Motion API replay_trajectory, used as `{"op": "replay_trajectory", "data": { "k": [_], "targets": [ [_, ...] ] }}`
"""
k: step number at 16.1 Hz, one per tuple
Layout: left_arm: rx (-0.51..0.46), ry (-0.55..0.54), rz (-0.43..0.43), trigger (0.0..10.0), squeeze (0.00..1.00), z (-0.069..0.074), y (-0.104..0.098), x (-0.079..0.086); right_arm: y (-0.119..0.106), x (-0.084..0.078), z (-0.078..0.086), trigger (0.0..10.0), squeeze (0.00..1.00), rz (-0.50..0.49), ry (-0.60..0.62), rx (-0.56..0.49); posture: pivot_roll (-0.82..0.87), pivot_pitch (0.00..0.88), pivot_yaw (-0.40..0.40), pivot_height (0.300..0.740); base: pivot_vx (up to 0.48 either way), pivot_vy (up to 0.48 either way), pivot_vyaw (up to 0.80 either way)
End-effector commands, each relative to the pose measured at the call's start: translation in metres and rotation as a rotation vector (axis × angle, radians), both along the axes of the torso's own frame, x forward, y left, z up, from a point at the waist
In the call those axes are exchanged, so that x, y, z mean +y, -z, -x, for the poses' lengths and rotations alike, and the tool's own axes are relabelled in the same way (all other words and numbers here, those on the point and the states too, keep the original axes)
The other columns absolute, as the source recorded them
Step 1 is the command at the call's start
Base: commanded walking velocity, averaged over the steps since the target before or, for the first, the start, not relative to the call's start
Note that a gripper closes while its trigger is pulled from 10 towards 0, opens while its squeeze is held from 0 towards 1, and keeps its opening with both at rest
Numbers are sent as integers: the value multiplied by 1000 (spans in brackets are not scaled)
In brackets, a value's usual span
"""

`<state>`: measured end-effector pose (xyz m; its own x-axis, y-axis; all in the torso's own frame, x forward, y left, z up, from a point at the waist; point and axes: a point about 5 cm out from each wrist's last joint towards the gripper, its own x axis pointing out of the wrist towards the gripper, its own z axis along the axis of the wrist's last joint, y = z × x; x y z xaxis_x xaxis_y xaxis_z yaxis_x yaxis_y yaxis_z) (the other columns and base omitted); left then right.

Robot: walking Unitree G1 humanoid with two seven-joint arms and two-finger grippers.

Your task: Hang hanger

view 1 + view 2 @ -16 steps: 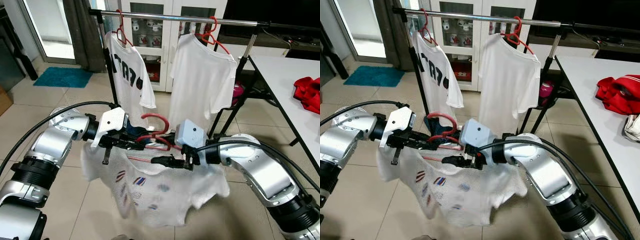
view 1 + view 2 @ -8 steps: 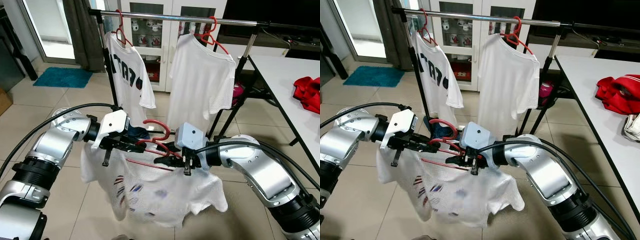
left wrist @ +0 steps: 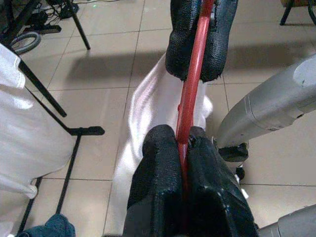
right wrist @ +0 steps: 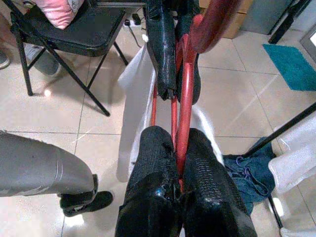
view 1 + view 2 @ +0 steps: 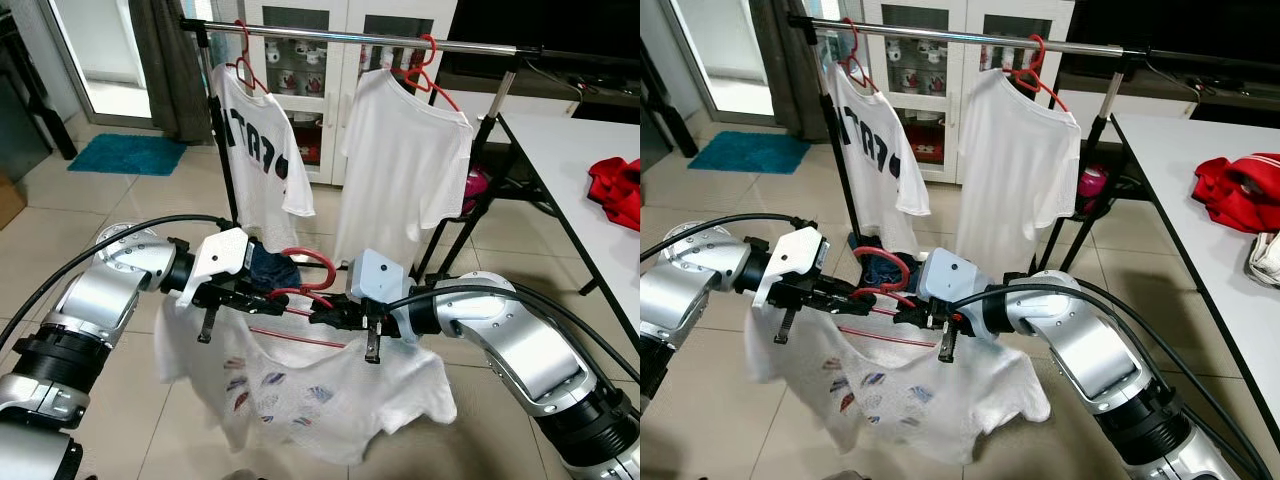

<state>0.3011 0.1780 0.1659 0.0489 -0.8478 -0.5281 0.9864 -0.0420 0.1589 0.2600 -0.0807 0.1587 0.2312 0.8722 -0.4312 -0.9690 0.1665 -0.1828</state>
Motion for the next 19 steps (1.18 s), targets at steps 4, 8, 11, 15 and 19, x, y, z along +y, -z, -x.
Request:
{"op": "replay_trajectory", "data": {
  "k": [4, 8, 11, 15, 19],
  "targets": [
    [-86, -68, 54, 10000, 0, -4, -14, 4, 7, 6, 8, 0, 0, 10, -52, 44, -129, 0, -25, 740, 0, 0, 0],
    [-8, -24, 105, 10000, 1000, 1, -19, 4, 10, 1, 7, 0, 0, 24, -9, 55, -136, 0, -18, 740, 0, 0, 0],
    [12, 8, 115, 10000, 1000, 9, -25, 5, 15, -8, 3, 0, 0, 46, 41, 81, -132, 0, -16, 740, 0, 0, 0],
    [-30, -117, 275, 10000, 1000, 8, -50, 13, 29, -23, 2, 0, 0, 75, 174, 91, -129, 0, -10, 740, 0, 0, 0],
    [-64, -387, 371, 10000, 0, 15, -41, 33, 43, -38, 2, 0, 0, -40, 454, 126, -107, 0, -21, 740, 0, 0, 0]
  ]
}}
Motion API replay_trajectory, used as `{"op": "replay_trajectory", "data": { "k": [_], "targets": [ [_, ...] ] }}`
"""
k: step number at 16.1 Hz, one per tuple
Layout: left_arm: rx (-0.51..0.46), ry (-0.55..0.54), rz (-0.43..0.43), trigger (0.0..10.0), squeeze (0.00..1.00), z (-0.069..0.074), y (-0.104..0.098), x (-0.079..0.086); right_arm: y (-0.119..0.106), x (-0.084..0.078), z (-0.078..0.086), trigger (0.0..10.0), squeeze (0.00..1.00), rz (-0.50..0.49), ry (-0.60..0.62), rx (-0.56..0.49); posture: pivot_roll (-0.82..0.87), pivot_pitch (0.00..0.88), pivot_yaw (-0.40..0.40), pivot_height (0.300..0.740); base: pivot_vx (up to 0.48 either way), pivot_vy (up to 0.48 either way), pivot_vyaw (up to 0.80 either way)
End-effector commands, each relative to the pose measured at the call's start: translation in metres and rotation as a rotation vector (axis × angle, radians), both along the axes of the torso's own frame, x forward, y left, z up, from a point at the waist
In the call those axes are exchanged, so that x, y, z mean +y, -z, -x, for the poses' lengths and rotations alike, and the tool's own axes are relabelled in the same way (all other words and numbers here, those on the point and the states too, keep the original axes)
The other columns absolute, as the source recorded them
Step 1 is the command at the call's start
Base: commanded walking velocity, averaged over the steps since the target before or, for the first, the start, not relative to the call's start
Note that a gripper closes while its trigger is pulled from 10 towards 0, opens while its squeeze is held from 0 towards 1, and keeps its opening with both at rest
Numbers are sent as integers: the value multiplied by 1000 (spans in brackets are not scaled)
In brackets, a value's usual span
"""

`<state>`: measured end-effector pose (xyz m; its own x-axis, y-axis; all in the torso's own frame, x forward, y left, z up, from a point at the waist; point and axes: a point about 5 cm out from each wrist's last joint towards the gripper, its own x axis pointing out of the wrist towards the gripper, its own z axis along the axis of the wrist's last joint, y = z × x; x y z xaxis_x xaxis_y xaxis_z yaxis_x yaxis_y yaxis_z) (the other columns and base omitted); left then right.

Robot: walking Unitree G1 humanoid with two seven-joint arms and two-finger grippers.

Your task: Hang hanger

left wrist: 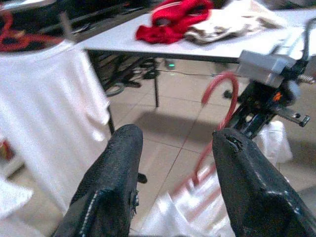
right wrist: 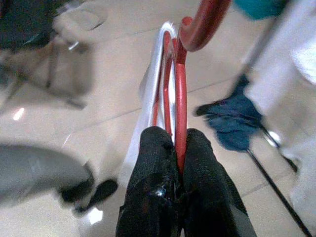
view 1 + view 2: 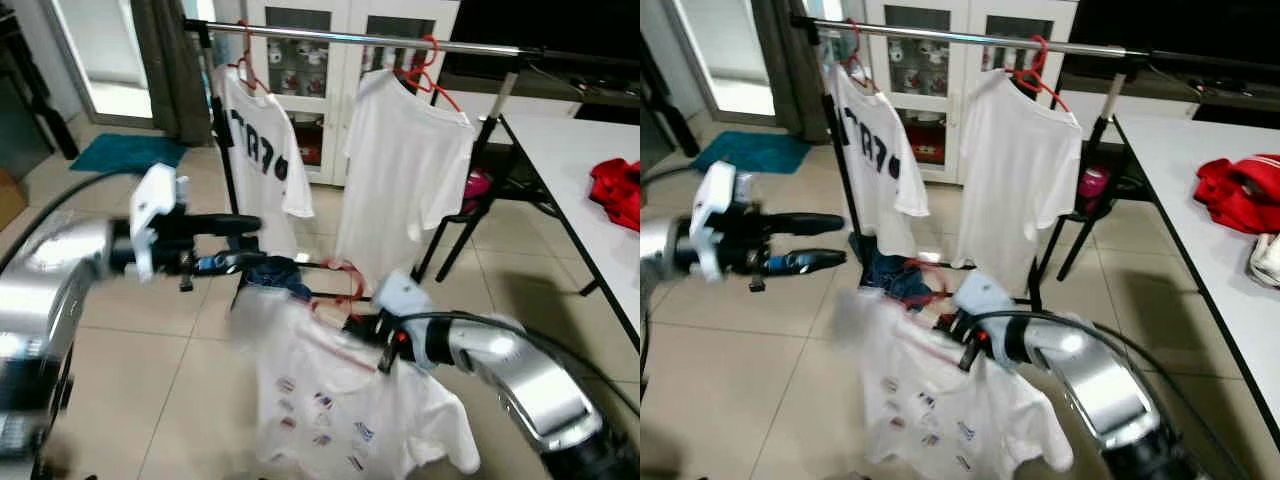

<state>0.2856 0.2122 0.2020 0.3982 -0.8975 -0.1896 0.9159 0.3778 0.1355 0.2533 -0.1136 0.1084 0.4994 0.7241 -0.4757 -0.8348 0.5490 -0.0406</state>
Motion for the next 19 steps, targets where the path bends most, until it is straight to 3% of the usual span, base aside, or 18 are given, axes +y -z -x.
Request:
{"op": "replay_trajectory", "data": {
  "k": [1, 3, 4, 6, 10, 12, 13, 14, 19],
  "targets": [
    [-15, -70, 28, 10000, 0, 2, 1, -1, -6, -7, -5, 0, 0, -40, 102, -44, -100, 0, -28, 740, 0, 0, 0],
    [10, -287, 31, 10000, 0, 9, 24, -2, -1, -15, -7, 0, 0, -75, 330, -79, -98, 0, -34, 740, 0, 0, 0],
    [25, -378, 10, 10000, 0, 8, 33, -2, -1, -18, -9, 0, 0, -100, 413, -86, -96, 0, -38, 740, 0, 0, 0],
    [7, -670, 38, 10000, 0, 0, 49, -8, 1, -22, -11, 0, 0, -221, 642, -93, -99, 0, -33, 740, 0, 0, 0],
    [3, -882, 176, 10000, 0, -3, 48, -19, 6, -31, -16, 0, 0, -287, 884, -78, -113, 0, -12, 740, 0, 0, 0],
    [-13, -912, 133, 10000, 0, -1, 51, -19, 6, -33, -18, 10000, 0, -242, 938, -88, -114, 0, -9, 740, 306, 0, 0],
    [-11, -929, 126, 10000, 0, 1, 52, -21, 3, -30, -19, 10000, 0, -285, 954, -76, -115, 0, -7, 740, 322, 0, 0],
    [18, -939, 165, 10000, 0, 2, 52, -24, 2, -28, -18, 10000, 0, -290, 941, -80, -115, 0, -3, 740, 345, 0, 0],
    [26, -912, 172, 10000, 0, 3, 50, -39, -12, -10, -20, 10000, 0, -298, 834, -175, -118, 0, 3, 740, 359, 0, 0]
  ]
}}
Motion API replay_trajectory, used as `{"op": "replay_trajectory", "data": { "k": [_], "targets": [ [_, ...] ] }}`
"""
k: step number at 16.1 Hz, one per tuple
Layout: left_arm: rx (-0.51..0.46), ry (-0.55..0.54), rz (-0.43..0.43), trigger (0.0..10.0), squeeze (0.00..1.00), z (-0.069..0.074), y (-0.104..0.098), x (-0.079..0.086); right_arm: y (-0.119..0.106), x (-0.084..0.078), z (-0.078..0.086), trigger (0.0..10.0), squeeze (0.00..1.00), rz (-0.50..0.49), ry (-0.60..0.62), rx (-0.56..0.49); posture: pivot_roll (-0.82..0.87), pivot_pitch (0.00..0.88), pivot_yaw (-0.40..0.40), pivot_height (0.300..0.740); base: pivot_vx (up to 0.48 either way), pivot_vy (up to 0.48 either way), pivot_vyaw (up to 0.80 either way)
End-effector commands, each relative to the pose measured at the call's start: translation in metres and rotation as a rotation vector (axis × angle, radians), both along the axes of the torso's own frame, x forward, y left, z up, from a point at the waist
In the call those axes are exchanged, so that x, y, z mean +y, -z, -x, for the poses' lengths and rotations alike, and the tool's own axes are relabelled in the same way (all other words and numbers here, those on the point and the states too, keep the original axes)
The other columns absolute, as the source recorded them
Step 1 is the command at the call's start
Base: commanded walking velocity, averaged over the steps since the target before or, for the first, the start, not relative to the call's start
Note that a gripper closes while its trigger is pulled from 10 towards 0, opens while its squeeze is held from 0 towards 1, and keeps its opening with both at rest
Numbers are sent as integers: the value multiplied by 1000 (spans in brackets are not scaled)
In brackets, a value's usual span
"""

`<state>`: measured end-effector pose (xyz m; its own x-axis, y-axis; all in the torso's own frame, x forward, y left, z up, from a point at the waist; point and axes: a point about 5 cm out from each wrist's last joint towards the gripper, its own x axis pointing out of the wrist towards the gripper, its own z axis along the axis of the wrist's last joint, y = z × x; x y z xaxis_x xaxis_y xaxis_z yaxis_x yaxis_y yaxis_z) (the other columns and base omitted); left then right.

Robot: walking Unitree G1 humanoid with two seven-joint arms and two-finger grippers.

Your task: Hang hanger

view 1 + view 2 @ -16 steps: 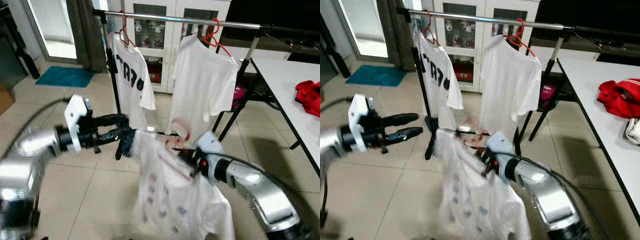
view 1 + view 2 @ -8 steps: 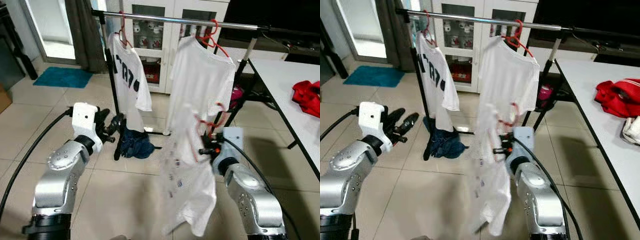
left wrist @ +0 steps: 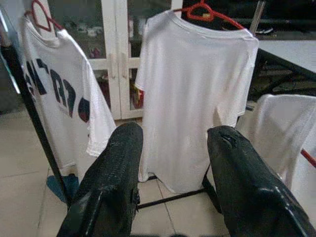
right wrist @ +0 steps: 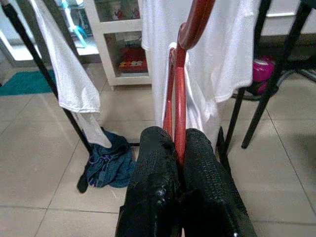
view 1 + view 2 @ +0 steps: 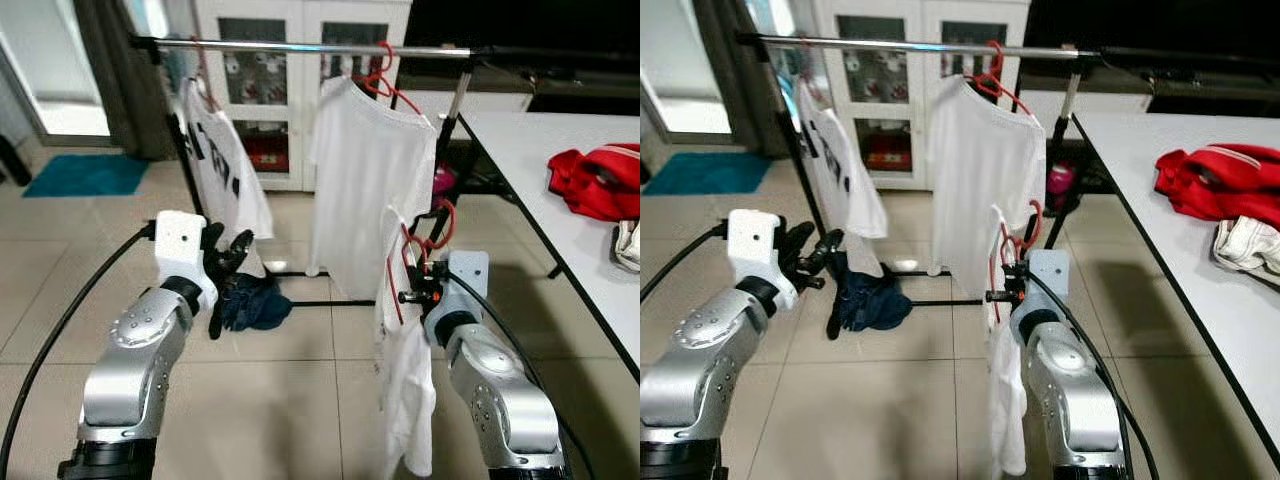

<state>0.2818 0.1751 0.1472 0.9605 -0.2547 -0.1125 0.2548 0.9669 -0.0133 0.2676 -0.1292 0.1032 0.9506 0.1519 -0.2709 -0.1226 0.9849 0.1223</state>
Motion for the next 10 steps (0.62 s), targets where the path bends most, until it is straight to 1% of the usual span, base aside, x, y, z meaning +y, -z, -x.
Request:
{"op": "replay_trajectory", "data": {
  "k": [1, 3, 8, 9, 10],
  "targets": [
    [-12, 4, -8, 10000, 0, 0, -6, -3, -18, 7, -6, 10000, 0, 7, -39, -81, -117, 0, 1, 740, 368, 0, 0],
    [-11, 8, -14, 10000, 0, 0, -6, -4, -20, 9, -5, 10000, 0, -10, -59, -101, -117, 0, 0, 740, 368, 0, 0],
    [-9, 13, -15, 10000, 0, 0, -6, -6, -22, 6, -8, 10000, 0, -16, -39, -121, -116, 0, -3, 740, 367, 0, 0],
    [-9, 15, -16, 10000, 0, 0, -6, -6, -22, 8, -8, 10000, 0, -26, -48, -118, -114, 0, -4, 740, 368, 0, 0],
    [-9, 16, -18, 10000, 0, 1, -6, -6, -22, 12, -8, 10000, 0, -62, -74, -111, -113, 0, -6, 740, 368, 0, 0]
  ]
}}
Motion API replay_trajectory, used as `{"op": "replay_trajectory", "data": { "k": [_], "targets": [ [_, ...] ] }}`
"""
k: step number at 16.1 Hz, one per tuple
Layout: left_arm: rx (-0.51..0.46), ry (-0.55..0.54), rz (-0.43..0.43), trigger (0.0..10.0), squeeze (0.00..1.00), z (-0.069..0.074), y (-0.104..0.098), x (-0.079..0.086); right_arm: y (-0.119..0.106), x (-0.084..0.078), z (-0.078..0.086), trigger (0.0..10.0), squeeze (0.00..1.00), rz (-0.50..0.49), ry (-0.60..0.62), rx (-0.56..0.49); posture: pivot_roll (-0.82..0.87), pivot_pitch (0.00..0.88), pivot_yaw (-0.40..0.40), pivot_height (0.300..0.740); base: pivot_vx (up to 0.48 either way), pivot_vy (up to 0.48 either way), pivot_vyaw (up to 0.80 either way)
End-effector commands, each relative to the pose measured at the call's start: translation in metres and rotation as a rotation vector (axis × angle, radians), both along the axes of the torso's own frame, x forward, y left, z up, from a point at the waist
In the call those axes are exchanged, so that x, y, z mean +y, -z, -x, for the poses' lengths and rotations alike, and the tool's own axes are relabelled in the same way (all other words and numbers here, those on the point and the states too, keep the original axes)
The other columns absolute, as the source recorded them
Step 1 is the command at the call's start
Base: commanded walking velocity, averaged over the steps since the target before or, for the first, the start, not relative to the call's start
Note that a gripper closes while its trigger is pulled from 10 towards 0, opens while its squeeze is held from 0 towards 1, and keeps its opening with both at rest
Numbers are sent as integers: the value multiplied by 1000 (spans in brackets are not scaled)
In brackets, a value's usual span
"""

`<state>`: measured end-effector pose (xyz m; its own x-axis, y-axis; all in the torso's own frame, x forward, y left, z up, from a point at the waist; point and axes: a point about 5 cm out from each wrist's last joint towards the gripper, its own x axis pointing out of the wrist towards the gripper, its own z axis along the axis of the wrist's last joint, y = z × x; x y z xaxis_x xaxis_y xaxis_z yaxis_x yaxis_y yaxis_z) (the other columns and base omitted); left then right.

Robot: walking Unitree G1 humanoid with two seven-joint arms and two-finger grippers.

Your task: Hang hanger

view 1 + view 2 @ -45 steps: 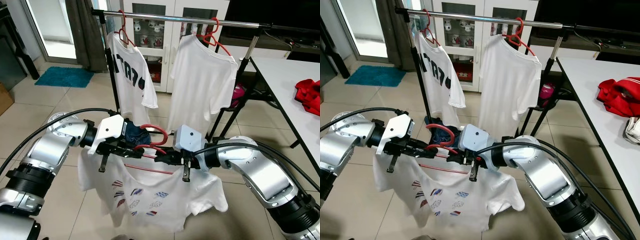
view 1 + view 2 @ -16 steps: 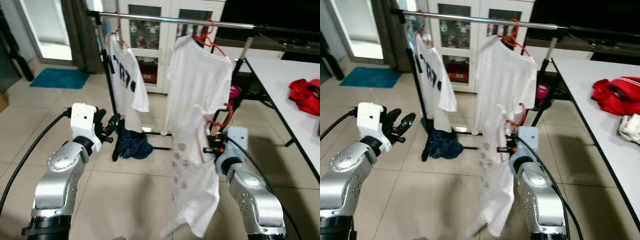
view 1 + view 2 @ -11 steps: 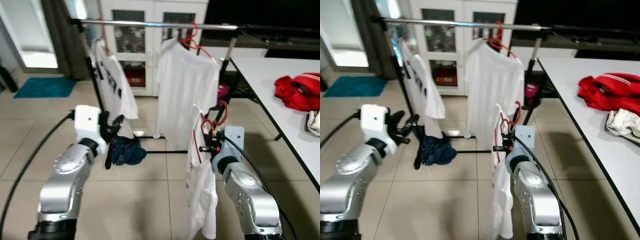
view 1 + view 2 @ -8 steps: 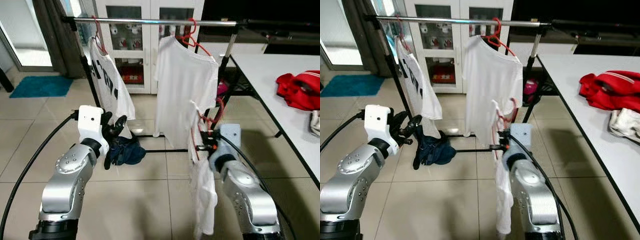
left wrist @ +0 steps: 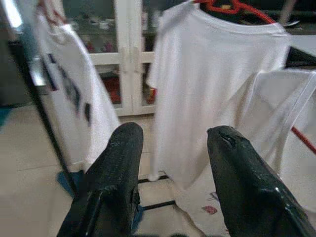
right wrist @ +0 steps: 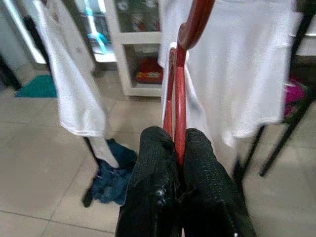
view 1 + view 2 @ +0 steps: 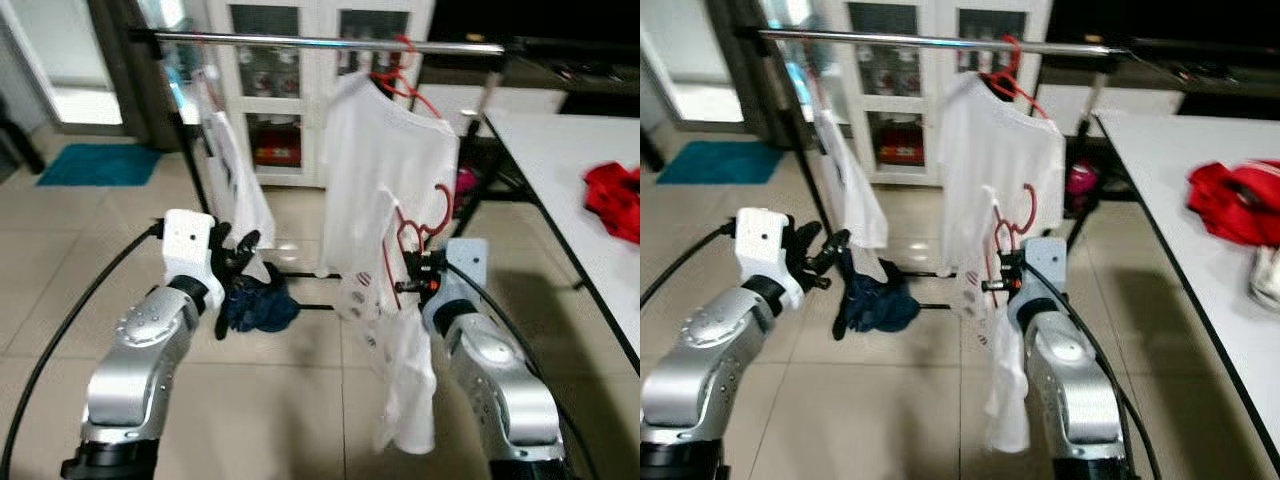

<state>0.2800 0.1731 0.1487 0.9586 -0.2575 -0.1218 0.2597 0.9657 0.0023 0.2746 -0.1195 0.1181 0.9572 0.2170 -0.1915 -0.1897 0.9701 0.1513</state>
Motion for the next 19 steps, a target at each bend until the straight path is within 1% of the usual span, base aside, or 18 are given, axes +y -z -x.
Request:
{"op": "replay_trajectory", "data": {
  "k": [1, 3, 5, 7, 9, 10, 17, 18, 19],
  "targets": [
    [-14, 12, -3, 10000, 0, -1, -5, -5, -7, 6, 1, 10000, 0, -54, -52, -30, -113, 0, -6, 740, 368, 0, 0],
    [-16, 14, -6, 10000, 0, -1, -5, -4, -8, 10, 2, 10000, 0, -38, -72, -33, -113, 0, -6, 740, 364, 0, 0],
    [-16, 16, -10, 10000, 0, 0, -4, -4, -7, 8, 1, 10000, 0, -17, -72, -27, -112, 0, -8, 740, 366, 0, 0],
    [-16, 17, -15, 10000, 0, 0, -4, -4, -4, 5, 0, 10000, 0, -12, -54, -14, -110, 0, -11, 740, 368, 0, 400],
    [-17, 20, -19, 10000, 0, 1, -4, -5, -4, 4, 0, 10000, 0, -26, -51, -11, -107, 0, -15, 740, 364, 0, 209],
    [-16, 21, -19, 10000, 0, 2, -3, -5, -4, 4, 0, 10000, 0, -56, -39, -8, -107, 0, -17, 740, 364, 0, 0],
    [-16, 29, -22, 10000, 0, 3, -3, -7, -6, 6, -1, 10000, 0, -18, -57, -30, -109, 0, -19, 740, 365, 0, 0],
    [-15, 30, -22, 10000, 0, 3, -3, -7, -6, 6, -1, 10000, 0, -17, -58, -29, -109, 0, -19, 740, 364, 0, 0],
    [-14, 33, -22, 10000, 0, 3, -3, -7, -5, 7, 0, 10000, 0, -38, -62, -13, -110, 0, -18, 740, 364, 0, 0]
  ]
}}
